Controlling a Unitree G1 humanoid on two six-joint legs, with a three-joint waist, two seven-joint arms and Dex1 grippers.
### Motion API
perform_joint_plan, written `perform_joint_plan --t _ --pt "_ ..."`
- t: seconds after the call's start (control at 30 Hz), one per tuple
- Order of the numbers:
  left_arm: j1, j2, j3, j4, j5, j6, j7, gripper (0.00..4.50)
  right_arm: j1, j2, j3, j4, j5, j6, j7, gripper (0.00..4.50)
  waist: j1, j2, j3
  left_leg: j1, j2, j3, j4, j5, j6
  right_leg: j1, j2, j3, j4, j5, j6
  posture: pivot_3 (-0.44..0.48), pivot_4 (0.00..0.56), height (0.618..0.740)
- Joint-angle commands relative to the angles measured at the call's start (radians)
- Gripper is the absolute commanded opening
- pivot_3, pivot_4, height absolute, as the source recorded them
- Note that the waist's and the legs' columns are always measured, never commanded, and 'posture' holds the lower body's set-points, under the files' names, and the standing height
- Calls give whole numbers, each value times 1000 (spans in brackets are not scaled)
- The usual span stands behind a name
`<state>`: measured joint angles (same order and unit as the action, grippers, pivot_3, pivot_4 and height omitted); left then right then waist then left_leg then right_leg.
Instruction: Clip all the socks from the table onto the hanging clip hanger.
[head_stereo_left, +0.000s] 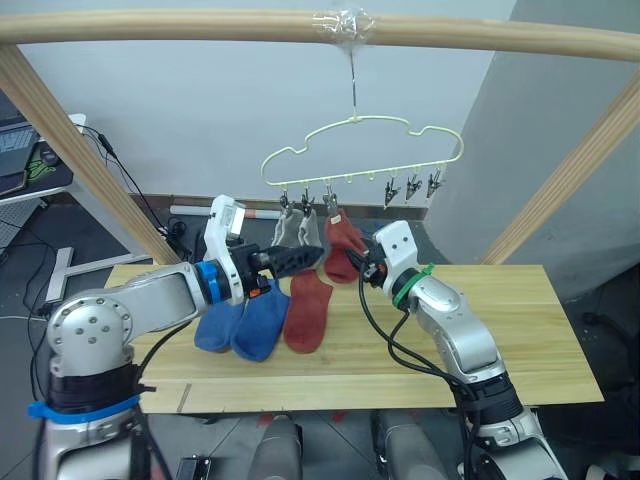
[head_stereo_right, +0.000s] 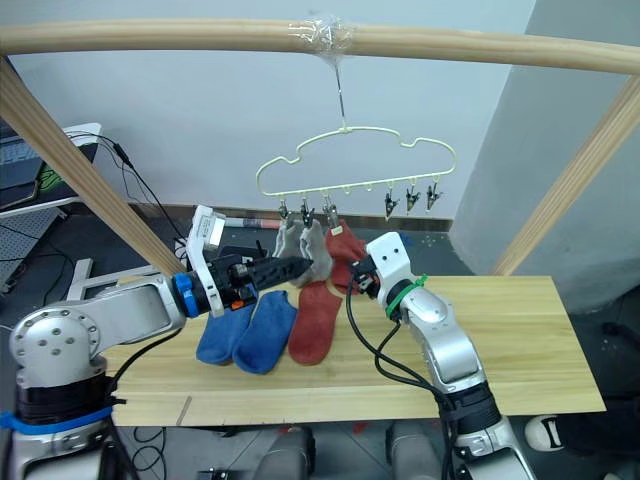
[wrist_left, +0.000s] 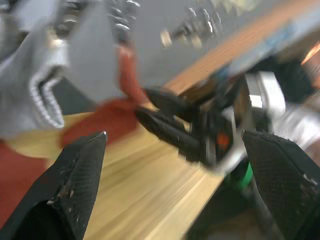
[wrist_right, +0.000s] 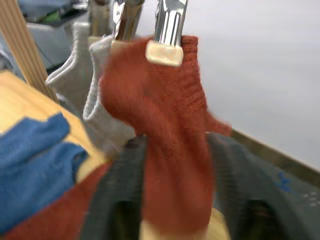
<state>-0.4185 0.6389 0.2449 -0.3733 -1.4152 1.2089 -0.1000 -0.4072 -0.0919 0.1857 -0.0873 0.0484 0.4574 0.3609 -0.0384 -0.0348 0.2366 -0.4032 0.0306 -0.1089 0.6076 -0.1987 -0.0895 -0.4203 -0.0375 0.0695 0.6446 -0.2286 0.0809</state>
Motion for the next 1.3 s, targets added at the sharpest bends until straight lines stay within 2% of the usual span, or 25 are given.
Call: perform_joint_plan --t 0.03,0.1,0.17,0.33,0.43,0.53,0.73,0.83,1.3 --pt "50 40 -68 -122 204 -142 -147 4500 18 0 -36 -38 29 3 -10 3146 7 0 0 0 0 0 0 0 0 0 0 0 0 0 0 81 198 740" --pt "88 51 -110 -155 341 -253 -212 4500 51 -5 -46 -74 20 21 -37 3867 12 0 0 0 0 0 -1 0 0 0 0 0 0 0 -1 86 198 740" --pt "111 55 -136 -161 422 -319 -265 4500 66 -9 -50 -95 8 29 -57 4465 13 0 0 0 0 0 -1 0 0 -1 0 0 -1 -1 -1 91 198 740" --pt "146 66 -209 -140 674 -563 -412 4500 84 11 -104 -231 31 87 -127 4465 13 1 1 -2 0 1 -2 0 0 -3 0 0 -1 -1 -1 91 201 740" --pt "130 45 -211 -100 721 -625 -459 4500 61 29 -122 -272 -1 107 -195 3896 12 1 1 -2 1 1 -2 0 0 -4 0 0 -1 -1 -1 84 198 740" --pt "115 38 -217 -77 758 -662 -508 4500 32 14 -99 -265 -33 118 -210 2885 11 1 1 -3 1 1 -2 0 0 -4 0 0 -1 -1 -1 84 198 740" --pt "92 13 -217 -58 783 -668 -543 4500 -18 34 -119 -232 -15 110 -224 2885 9 1 1 -5 1 0 -2 0 0 -5 0 0 -1 -1 -1 74 182 740" --pt "87 6 -209 -66 789 -661 -546 4500 -36 43 -124 -211 -9 112 -226 2302 9 1 1 -5 1 0 -2 0 0 -5 0 0 -1 -1 -1 74 182 740" --pt "63 -7 -185 -69 803 -653 -542 4500 -97 86 -145 -142 14 97 -255 2302 10 1 0 -5 1 0 -2 0 0 -5 0 -1 0 0 -1 106 165 740"
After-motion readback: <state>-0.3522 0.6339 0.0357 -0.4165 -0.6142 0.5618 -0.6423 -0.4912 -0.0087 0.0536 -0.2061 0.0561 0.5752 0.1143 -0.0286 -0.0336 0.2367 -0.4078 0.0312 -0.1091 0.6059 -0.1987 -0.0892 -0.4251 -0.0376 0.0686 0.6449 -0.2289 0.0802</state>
